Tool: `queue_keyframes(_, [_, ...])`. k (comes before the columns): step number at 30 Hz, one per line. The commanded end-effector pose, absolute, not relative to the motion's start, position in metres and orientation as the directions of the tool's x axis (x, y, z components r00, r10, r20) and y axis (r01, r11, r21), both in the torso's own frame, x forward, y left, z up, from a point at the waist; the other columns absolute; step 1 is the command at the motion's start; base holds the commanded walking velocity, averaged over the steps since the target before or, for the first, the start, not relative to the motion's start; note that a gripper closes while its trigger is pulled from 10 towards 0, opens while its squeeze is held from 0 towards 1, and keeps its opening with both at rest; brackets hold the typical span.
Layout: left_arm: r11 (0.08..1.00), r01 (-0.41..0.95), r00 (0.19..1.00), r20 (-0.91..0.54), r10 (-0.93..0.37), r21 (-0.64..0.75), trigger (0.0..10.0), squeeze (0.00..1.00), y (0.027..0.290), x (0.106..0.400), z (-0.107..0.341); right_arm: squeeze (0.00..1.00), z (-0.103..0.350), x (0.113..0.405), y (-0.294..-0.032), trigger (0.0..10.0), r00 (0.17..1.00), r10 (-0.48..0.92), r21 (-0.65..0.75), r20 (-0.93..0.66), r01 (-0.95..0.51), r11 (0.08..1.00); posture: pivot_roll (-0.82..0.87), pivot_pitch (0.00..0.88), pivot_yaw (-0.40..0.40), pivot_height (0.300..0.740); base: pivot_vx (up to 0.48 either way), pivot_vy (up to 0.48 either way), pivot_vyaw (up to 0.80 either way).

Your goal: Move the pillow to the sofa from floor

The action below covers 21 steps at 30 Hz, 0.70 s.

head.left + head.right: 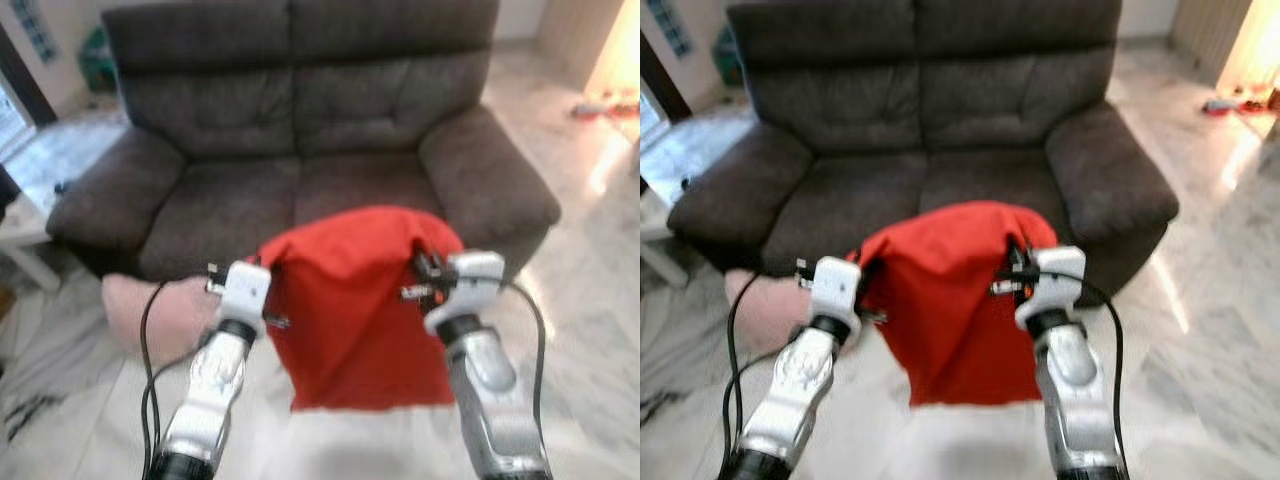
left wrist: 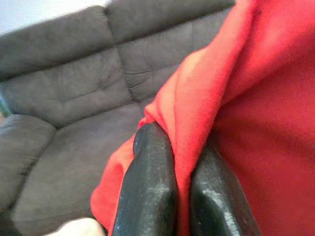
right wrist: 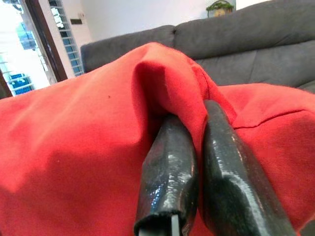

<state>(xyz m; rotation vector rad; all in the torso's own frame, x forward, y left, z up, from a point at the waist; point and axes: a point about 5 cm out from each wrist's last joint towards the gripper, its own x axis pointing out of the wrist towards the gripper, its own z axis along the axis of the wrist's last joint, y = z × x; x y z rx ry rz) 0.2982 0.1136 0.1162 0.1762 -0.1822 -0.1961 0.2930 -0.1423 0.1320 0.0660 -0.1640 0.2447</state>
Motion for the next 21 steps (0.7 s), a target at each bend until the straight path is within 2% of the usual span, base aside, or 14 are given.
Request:
queue_keyframes(1, [0.965, 0.183, 0.948, 0.227, -0.224, 0.188, 10.0, 0.0, 0.108, 0.3003, 0.13, 0.0, 0.1517, 0.2943, -0.1402, 10.0, 0.933, 0.242, 0.033, 0.265, -0.26, 0.965, -0.09, 0.034, 0.076, 0.74, 0.0, -0.277, 0.0])
queue_keyframes(6, [0.966, 0.175, 0.949, 0.227, -0.217, 0.19, 10.0, 0.0, 0.1095, 0.3011, 0.1301, 0.0, 0.1525, 0.2949, -0.1407, 10.0, 0.933, 0.239, 0.034, 0.269, -0.257, 0.966, -0.09, 0.041, 0.075, 0.74, 0.0, -0.269, 0.0])
queue_keyframes(21, [0.974, 0.17, 0.951, 0.236, -0.202, 0.148, 10.0, 0.0, 0.1141, 0.3015, 0.1316, 0.0, 0.1528, 0.2959, -0.1405, 10.0, 0.935, 0.227, 0.043, 0.273, -0.248, 0.968, -0.09, 0.044, 0.081, 0.74, 0.0, 0.0, 0.0])
